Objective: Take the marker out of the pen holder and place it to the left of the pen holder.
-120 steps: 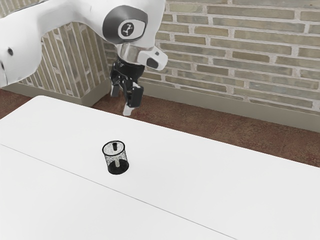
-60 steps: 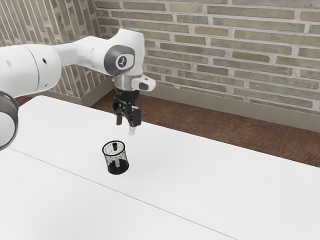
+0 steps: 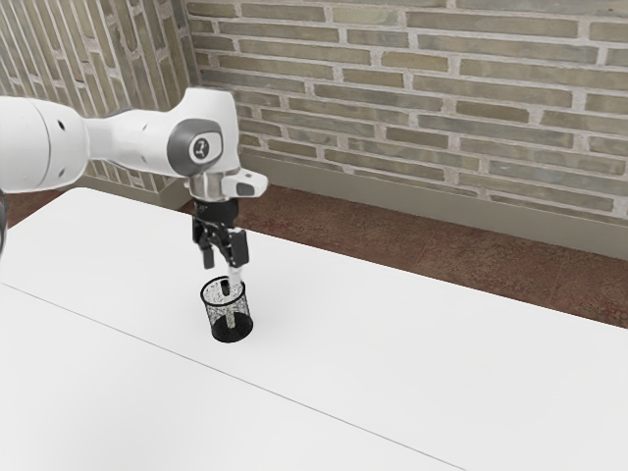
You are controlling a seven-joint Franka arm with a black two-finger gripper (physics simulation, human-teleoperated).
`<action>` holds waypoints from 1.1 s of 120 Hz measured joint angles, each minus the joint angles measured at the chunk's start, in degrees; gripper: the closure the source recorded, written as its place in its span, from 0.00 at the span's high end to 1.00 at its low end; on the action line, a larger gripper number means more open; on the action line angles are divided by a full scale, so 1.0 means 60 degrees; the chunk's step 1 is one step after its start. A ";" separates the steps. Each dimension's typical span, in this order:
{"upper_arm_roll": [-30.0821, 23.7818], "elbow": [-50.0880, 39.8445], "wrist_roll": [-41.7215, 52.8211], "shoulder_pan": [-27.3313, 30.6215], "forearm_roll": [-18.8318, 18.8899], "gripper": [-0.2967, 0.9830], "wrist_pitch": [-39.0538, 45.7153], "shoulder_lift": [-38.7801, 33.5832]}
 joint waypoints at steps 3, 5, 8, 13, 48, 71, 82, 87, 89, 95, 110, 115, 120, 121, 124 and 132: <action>0.0000 -0.0005 0.0012 0.0053 -0.0012 0.76 0.0034 0.0024; -0.0001 -0.0008 0.0020 0.0089 -0.0019 0.76 0.0057 0.0046; 0.0000 -0.0010 0.0031 0.0141 -0.0028 0.76 0.0089 0.0094; 0.0000 -0.0013 0.0048 0.0194 -0.0040 0.76 0.0152 0.0179; 0.0000 -0.0015 0.0143 0.0334 -0.0087 0.67 0.0532 0.0483; 0.0004 -0.0014 0.0187 0.0353 -0.0085 0.49 0.0615 0.0412; 0.0012 -0.0015 0.0203 0.0352 -0.0080 0.38 0.0557 0.0286; 0.0013 -0.0023 0.0208 0.0355 -0.0077 0.35 0.0486 0.0244; 0.0013 -0.0027 0.0210 0.0369 -0.0077 0.34 0.0455 0.0224; 0.0014 -0.0057 0.0215 0.0430 -0.0074 0.32 0.0349 0.0175; 0.0014 -0.0099 0.0224 0.0466 -0.0071 0.29 0.0114 0.0129; 0.0017 -0.0101 0.0226 0.0468 -0.0068 0.28 0.0038 0.0106; 0.0016 -0.0102 0.0227 0.0469 -0.0058 0.28 -0.0047 0.0080; 0.0015 -0.0102 0.0228 0.0469 -0.0055 0.28 -0.0066 0.0072; 0.0019 -0.0103 0.0228 0.0468 -0.0045 0.28 -0.0125 0.0055; 0.0025 -0.0103 0.0221 0.0469 -0.0011 0.27 -0.0318 0.0038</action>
